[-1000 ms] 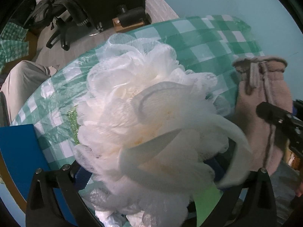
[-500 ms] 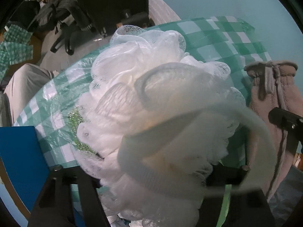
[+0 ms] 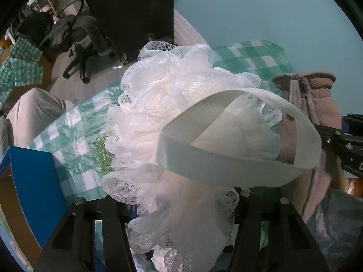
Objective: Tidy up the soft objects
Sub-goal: 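Lift the grey sock with the right tool while the left tool lifts the bath puff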
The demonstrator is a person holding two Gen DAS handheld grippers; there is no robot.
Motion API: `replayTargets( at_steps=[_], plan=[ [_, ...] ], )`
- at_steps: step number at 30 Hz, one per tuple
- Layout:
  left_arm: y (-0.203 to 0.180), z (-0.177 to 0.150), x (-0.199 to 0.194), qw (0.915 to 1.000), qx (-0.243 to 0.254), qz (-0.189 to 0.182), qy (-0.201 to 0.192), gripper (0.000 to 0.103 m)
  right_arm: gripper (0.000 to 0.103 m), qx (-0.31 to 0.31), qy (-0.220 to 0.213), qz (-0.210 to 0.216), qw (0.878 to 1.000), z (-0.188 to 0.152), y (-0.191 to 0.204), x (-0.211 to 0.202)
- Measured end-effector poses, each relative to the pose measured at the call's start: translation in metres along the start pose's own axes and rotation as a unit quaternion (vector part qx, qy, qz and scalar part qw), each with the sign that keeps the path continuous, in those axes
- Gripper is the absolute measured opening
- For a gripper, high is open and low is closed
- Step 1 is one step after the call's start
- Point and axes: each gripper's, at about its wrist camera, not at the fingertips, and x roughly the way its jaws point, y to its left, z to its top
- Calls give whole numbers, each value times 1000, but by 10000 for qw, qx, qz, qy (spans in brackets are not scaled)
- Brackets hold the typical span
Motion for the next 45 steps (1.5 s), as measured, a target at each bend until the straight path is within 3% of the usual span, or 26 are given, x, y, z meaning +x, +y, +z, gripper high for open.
replayTargets(
  at_steps=[8, 13, 29, 45],
  plan=[
    [15, 6, -19, 9997, 7, -1, -264, 56, 28, -226, -197, 138, 9995, 1, 9, -13],
    [22, 1, -36, 9989, -95, -70, -454, 56, 21, -283, -409, 98, 9987, -3, 16, -23],
    [59, -28, -84, 9959, -410, 10, -810, 56, 21, -618, -704, 183, 9954, -6, 47, -57],
    [97, -62, -129, 9905, -788, 85, -1127, 55, 21, -1123, -961, 403, 9882, 1, 107, -77]
  ],
)
